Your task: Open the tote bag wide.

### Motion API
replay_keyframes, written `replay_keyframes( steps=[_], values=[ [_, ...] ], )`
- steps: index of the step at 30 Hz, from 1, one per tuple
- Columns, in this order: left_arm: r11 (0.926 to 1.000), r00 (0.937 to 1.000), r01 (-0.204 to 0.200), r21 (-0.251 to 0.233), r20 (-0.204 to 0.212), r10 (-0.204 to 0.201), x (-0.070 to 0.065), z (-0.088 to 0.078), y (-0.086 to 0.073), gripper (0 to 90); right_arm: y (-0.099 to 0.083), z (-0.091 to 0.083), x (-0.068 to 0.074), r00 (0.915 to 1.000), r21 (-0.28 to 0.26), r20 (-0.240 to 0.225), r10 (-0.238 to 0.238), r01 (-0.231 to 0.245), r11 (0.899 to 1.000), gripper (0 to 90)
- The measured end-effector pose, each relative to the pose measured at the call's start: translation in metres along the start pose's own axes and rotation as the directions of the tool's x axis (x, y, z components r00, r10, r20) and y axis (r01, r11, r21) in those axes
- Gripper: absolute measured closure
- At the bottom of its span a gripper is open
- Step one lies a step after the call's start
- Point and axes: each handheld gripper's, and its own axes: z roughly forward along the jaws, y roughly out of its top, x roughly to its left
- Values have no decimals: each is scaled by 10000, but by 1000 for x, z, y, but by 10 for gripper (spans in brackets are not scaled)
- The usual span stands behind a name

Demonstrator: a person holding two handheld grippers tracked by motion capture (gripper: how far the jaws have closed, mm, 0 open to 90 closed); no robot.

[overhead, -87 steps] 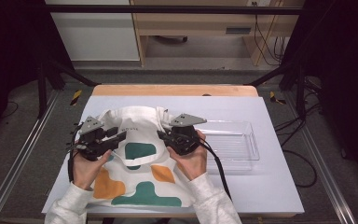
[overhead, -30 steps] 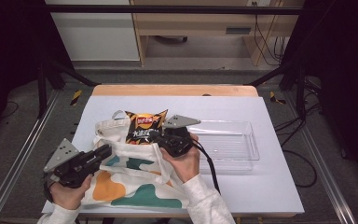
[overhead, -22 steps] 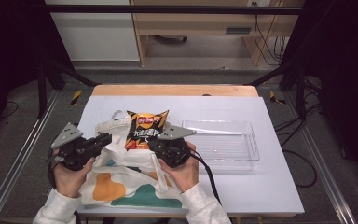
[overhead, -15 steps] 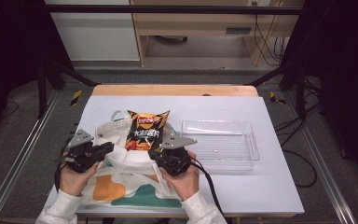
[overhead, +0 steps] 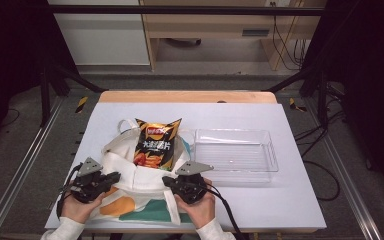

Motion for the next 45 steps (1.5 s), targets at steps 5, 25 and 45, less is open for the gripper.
replay_keyframes(
  steps=[5, 25, 45],
  values=[
    [9998, 9999, -139, 162, -85, 140, -2, 3, -5, 833, -10, 5, 1, 9998, 254, 177, -23, 19, 9997, 900],
    [9991, 9962, 188, 374, -860, -155, 16, 9, -5, 848, -41, 9, 2, 9995, 676, 138, 281, -289, 9973, 900],
    [9985, 9877, 445, -324, -1485, -489, 34, 4, 0, 861, -44, 6, -14, 9809, 1028, 1940, 134, -339, 9941, 900]
  ],
)
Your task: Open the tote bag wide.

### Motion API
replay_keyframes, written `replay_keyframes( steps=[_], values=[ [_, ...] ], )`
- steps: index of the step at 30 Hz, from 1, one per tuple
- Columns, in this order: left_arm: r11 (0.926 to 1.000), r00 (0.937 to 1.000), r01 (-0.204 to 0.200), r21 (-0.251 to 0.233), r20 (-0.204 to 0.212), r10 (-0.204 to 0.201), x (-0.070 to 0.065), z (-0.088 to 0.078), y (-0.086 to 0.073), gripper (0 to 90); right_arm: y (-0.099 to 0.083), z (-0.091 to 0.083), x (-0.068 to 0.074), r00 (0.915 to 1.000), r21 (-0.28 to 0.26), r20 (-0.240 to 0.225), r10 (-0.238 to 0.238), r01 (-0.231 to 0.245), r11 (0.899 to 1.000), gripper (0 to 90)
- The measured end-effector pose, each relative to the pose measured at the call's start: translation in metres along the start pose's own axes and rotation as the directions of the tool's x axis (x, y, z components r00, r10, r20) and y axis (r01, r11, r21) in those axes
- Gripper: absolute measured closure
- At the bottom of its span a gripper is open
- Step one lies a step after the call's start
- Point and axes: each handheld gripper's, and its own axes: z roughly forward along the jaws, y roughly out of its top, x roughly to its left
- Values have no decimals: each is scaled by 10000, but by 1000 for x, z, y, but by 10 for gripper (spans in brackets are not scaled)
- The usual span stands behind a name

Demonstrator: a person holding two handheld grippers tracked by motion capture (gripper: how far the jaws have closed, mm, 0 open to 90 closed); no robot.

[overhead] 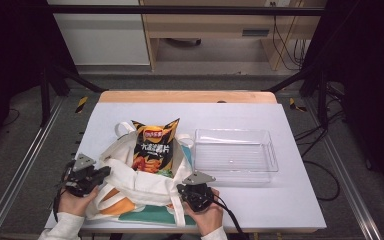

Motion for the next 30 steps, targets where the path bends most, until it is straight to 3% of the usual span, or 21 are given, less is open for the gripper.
replay_keyframes(
  steps=[1, 3, 4, 12, 14, 15, 17, 18, 19, 23, 30],
  values=[
    [9997, 10000, 92, 221, -24, -92, 5, 3, -2, 861, -1, 0, -1, 10000, 12, -11, -16, 16, 10000, 900],
    [9930, 9997, 119, 1175, 216, -146, 10, 13, -12, 878, -1, -1, -1, 10000, -13, -81, 2, -3, 10000, 900],
    [9916, 9991, 186, 1284, 364, -235, 11, 15, -16, 880, -1, -1, -2, 9999, 10, -132, 62, -62, 10000, 900],
    [9909, 9994, -46, 1349, 332, 1, 8, 14, -19, 877, 0, -3, -5, 9998, -108, 9, 196, -196, 9997, 900],
    [9907, 9995, -44, 1361, 316, 1, 8, 15, -19, 877, 2, -4, -5, 9994, -232, 299, 168, -162, 9996, 900],
    [9908, 9995, -7, 1350, 301, -34, 7, 16, -19, 877, 6, -8, -8, 9974, -384, 708, 92, -65, 9992, 900],
    [9906, 9995, -50, 1370, 306, 8, 8, 16, -19, 877, 8, -12, -13, 9957, -423, 894, 227, -189, 9989, 900],
    [9906, 9995, -50, 1370, 306, 8, 8, 16, -19, 877, 8, -12, -13, 9957, -423, 894, 227, -189, 9989, 900],
    [9906, 9995, -41, 1368, 318, -3, 8, 16, -19, 877, 6, -12, -18, 9962, -386, 690, 532, -506, 9980, 900],
    [9913, 9994, -7, 1317, 345, -38, 8, 16, -20, 877, 0, -8, -17, 9950, -293, 939, 350, -324, 9990, 900],
    [9918, 9994, -82, 1275, 345, 38, 6, 15, -22, 875, -9, -8, -19, 9944, -165, 895, 564, -552, 9983, 900]
  ],
)
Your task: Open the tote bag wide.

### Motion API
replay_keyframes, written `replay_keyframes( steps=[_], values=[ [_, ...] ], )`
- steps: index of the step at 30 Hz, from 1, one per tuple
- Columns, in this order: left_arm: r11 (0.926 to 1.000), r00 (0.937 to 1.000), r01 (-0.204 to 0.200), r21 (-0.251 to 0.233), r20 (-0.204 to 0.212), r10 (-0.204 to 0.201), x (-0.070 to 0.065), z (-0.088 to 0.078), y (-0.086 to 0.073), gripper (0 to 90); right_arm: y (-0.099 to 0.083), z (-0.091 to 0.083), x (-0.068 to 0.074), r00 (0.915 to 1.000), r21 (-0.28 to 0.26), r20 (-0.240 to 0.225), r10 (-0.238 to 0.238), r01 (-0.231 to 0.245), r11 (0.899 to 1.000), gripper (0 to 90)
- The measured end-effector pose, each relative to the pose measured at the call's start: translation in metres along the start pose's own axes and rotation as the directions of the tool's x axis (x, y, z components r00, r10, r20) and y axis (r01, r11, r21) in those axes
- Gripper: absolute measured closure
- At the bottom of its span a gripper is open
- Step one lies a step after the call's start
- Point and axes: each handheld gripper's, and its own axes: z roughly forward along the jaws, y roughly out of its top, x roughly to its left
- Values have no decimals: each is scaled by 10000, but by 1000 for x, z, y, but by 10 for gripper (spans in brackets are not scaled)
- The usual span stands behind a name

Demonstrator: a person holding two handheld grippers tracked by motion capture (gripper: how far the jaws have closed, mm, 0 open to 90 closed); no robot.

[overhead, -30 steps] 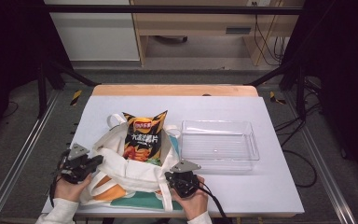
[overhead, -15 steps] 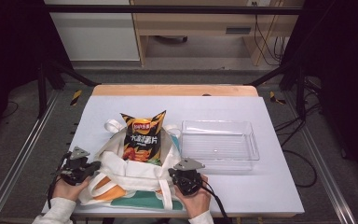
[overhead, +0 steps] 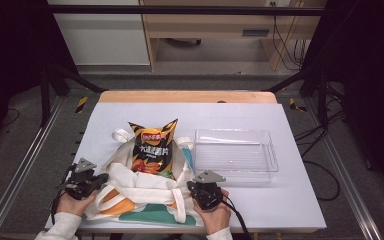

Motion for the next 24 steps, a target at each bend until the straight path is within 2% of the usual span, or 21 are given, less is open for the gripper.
replay_keyframes(
  steps=[4, 8, 10, 11, 13, 16, 18, 19, 23, 24],
  values=[
    [10000, 10000, 0, 17, 29, 0, 0, 0, 0, 871, -2, 1, -1, 9999, -99, -73, 121, -122, 9999, 900],
    [9999, 10000, -45, -134, 46, 45, 0, 0, 1, 838, -3, 0, 1, 10000, -265, 43, -11, 12, 9996, 900],
    [9998, 9999, 39, -170, 166, -36, 0, 0, 2, 810, -3, 0, 1, 9999, -287, 66, -78, 80, 9996, 900],
    [9993, 9989, 136, -354, 456, -120, 2, -3, 3, 771, -3, -2, 0, 10000, -420, -71, 51, -54, 9991, 900],
    [9986, 9979, 218, -485, 612, -188, 3, -6, 5, 704, -1, -3, -1, 9997, -456, -186, 144, -153, 9988, 894],
    [9971, 9980, 137, -742, 622, -91, 2, -10, 6, 651, 1, -6, -1, 9992, -652, -390, 126, -151, 9978, 850],
    [9944, 9977, 174, -1045, 666, -105, 1, -15, 9, 624, 7, -11, 1, 9985, -923, -541, 83, -133, 9956, 791],
    [9904, 9978, 189, -1367, 657, -100, 1, -19, 11, 617, 9, -12, 1, 9984, -992, -568, 84, -140, 9950, 775],
    [9783, 9974, 323, -2047, 693, -184, 0, -30, 15, 597, 19, -20, 4, 9988, -1392, -495, 27, -95, 9902, 708],
    [9783, 9974, 323, -2047, 693, -184, 0, -30, 15, 590, 21, -22, 4, 9986, -1518, -531, 7, -88, 9884, 693]
  ],
)
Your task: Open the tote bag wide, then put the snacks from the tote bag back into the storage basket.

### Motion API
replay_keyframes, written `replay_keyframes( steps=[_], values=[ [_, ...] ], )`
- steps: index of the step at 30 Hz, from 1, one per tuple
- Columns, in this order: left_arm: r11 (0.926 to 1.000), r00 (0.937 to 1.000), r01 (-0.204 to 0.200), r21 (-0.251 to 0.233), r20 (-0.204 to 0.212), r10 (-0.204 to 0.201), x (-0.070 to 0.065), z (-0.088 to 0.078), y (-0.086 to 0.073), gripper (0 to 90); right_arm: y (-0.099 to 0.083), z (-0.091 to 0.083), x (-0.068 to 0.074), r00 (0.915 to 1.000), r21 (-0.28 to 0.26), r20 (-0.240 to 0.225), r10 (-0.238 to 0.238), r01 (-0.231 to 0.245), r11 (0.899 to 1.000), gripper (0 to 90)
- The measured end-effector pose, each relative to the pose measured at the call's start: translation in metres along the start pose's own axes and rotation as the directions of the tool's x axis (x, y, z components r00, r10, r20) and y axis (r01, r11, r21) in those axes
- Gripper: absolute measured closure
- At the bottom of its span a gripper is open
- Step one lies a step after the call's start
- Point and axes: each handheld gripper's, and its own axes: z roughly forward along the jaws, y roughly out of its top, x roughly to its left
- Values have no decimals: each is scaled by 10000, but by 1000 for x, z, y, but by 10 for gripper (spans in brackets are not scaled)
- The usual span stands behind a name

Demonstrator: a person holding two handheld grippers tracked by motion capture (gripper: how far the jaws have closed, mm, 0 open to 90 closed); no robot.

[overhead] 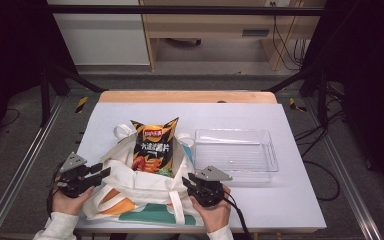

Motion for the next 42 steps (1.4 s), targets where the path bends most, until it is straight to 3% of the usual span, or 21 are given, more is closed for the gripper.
replay_keyframes(
  steps=[1, 2, 4, 16, 23, 29, 34, 35, 42],
  values=[
    [9991, 10000, 65, -410, 2, -65, -1, -6, 3, 583, 3, -2, 0, 10000, -123, -9, -23, 23, 9999, 682],
    [9991, 10000, 65, -410, 2, -65, -1, -6, 3, 574, 3, -2, 0, 10000, -123, -9, -23, 23, 9999, 682],
    [9958, 9998, 189, -900, 20, -188, -3, -11, 7, 554, 12, -7, 1, 9999, -456, -53, -88, 86, 9989, 624],
    [9912, 9999, -23, -1321, -115, 8, -10, -15, 18, 492, 39, -18, 0, 9997, -1436, 153, -201, 221, 9894, 458],
    [9900, 9994, -353, -1367, -71, 347, -17, -13, 26, 484, 48, -14, -2, 9998, -1159, 7, -200, 199, 9931, 451],
    [9870, 9989, -469, -1536, -85, 461, -18, -14, 36, 476, 52, -10, -4, 9981, -1116, 319, -518, 551, 9922, 484],
    [9839, 9977, -673, -1657, -141, 658, -22, -13, 48, 474, 56, -12, -7, 9983, -1233, 343, -470, 509, 9911, 505],
    [9833, 9975, -705, -1679, -150, 690, -23, -12, 51, 474, 57, -13, -8, 9990, -1058, 303, -326, 356, 9937, 505],
    [9836, 9974, -716, -1655, -86, 712, -26, -3, 63, 458, 62, -13, -8, 9972, -1207, 553, -498, 562, 9911, 471]
  ],
)
